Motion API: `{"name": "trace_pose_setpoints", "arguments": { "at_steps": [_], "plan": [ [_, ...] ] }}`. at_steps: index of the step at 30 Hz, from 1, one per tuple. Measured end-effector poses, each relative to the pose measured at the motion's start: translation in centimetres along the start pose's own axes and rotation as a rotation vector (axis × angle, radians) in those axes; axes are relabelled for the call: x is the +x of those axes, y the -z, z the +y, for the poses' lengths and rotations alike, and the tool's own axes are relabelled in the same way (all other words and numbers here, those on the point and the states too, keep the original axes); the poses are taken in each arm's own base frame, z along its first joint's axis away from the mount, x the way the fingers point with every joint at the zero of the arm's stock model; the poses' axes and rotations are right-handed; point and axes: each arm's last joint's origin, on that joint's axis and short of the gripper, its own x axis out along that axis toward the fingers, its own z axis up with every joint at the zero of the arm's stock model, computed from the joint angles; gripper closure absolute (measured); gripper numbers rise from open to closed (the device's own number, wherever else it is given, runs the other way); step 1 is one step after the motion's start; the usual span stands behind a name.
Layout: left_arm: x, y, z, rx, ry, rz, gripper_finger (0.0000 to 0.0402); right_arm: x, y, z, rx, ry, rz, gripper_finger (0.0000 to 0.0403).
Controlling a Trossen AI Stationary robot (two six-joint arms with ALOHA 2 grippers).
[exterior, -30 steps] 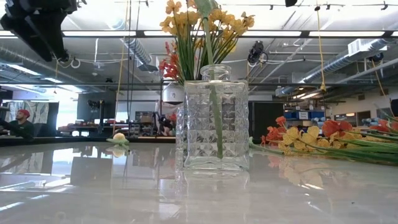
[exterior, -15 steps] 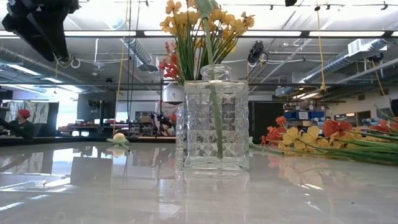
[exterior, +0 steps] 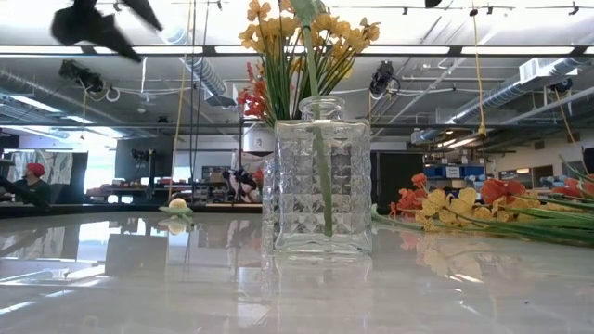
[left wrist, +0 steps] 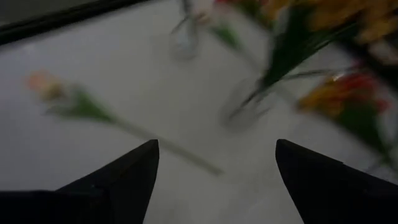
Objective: Sort flowers into vase by color
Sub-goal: Put the top red flowers into the top transparent vase
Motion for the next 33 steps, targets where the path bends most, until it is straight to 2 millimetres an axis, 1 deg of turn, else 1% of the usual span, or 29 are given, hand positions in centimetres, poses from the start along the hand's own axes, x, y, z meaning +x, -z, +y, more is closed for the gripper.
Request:
{"name": "trace_pose_setpoints", "arguments": {
  "at_steps": [4, 8, 11, 17, 19, 22, 25, 29, 33],
  "plan": [
    [-0.1, -0.6, -1.6, 0.011, 0.138, -0.047, 0.0074, 0.0, -0.1, 0.0, -0.048, -0.005, -0.006, 0.0142],
    [-0.4, -1.1, -2.8, 0.028, 0.268, -0.039, 0.0074, 0.0, -0.2, 0.1, 0.015, -0.03, -0.018, 0.0142],
    [-0.4, -1.2, -3.0, 0.056, 0.288, -0.052, 0.0074, 0.0, -0.4, 0.3, 0.081, -0.077, -0.021, 0.0142],
    [-0.4, -1.2, -3.0, 0.058, 0.288, -0.05, 0.0074, 0.0, -0.5, 0.3, 0.22, -0.047, -0.041, 0.0142],
    [-0.4, -1.2, -3.0, 0.058, 0.289, -0.05, 0.0074, 0.0, -0.7, 0.3, 0.235, -0.045, -0.059, 0.0142],
    [-0.4, -1.2, -3.0, 0.058, 0.29, -0.049, 0.0074, 0.2, -1.1, 0.3, 0.274, -0.004, -0.128, 0.0142],
    [-0.4, -1.2, -3.0, 0.056, 0.291, -0.049, 0.0074, 0.2, -1.4, 0.2, 0.256, 0.032, -0.177, 0.0142],
    [-0.5, -1.2, -3.1, 0.054, 0.292, -0.05, 0.0074, 0.3, -1.7, -0.5, 0.242, 0.184, -0.242, 0.0142],
    [-0.5, -1.2, -3.1, 0.054, 0.292, -0.05, 0.0074, 0.7, -2.3, -2.0, 0.183, 0.336, -0.3, 0.0142]
  ]
}}
